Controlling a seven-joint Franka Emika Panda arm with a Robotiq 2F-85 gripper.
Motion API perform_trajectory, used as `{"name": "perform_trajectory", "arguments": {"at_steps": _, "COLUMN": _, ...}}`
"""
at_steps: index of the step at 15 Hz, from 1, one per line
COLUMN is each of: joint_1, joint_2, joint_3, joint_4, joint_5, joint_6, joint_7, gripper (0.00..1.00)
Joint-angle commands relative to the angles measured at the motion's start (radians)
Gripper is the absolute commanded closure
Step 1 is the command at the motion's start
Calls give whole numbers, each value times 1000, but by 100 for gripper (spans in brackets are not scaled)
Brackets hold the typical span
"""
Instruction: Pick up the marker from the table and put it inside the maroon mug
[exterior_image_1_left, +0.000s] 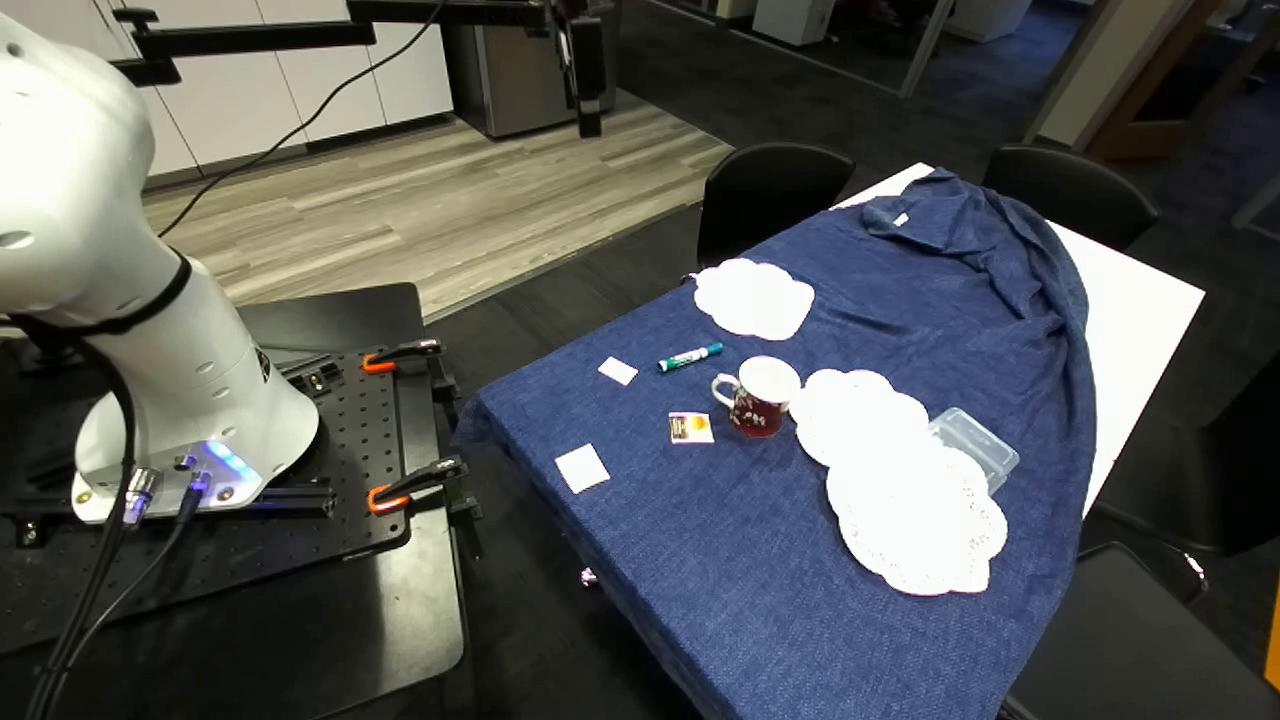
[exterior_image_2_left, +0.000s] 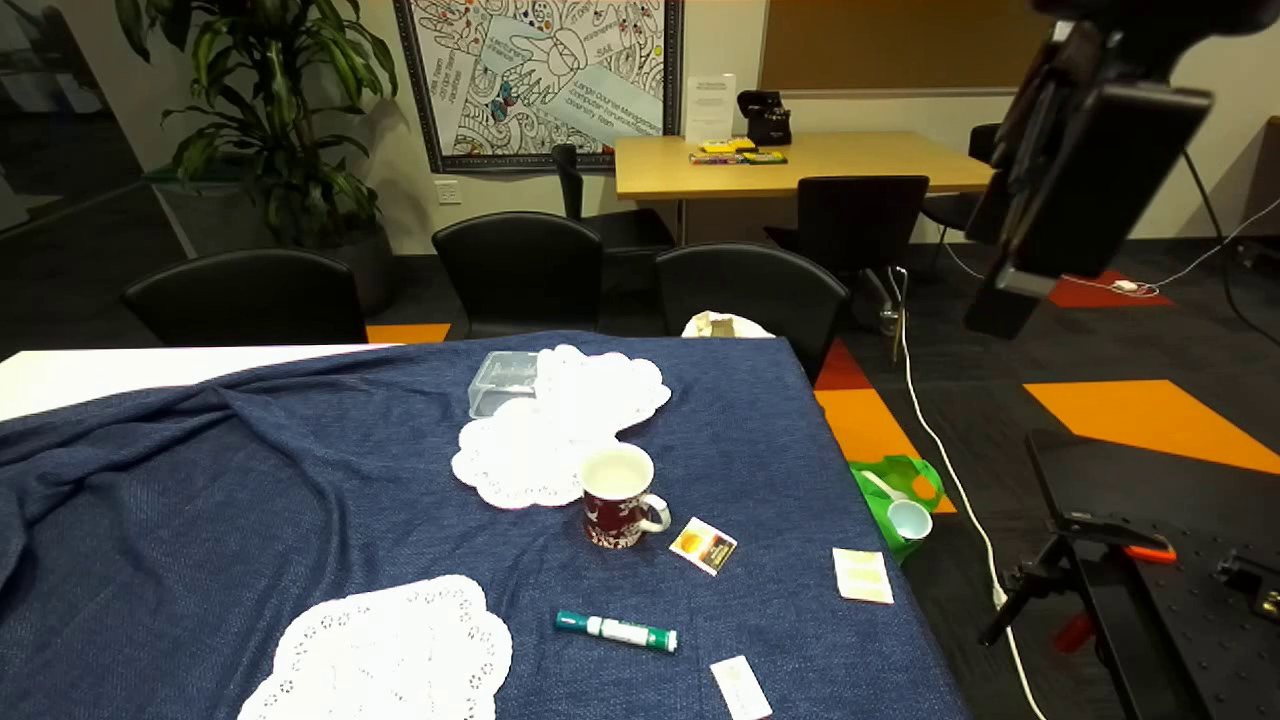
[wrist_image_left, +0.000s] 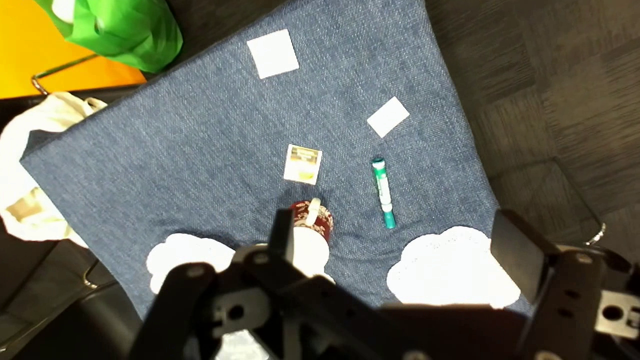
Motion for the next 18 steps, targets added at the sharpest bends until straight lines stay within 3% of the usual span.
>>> {"name": "perform_trajectory", "arguments": {"at_steps": 1, "joint_1": -11, "joint_2": 82, "joint_3": -35, "joint_4": -16, "joint_5": -30, "joint_6": 123, "joint_7": -85, "gripper": 0}}
{"name": "perform_trajectory", "arguments": {"at_steps": 9, "joint_1": -14, "joint_2": 249, "joint_3": -68, "joint_4": -10, "joint_5": -67, "joint_6": 312, "joint_7": -160, "gripper": 0}}
{"name": "perform_trajectory", "arguments": {"at_steps": 18, "joint_1": -4, "joint_2": 477, "joint_3": -60, "joint_4": 42, "joint_5": -200, "joint_6": 467, "joint_7": -30, "gripper": 0}}
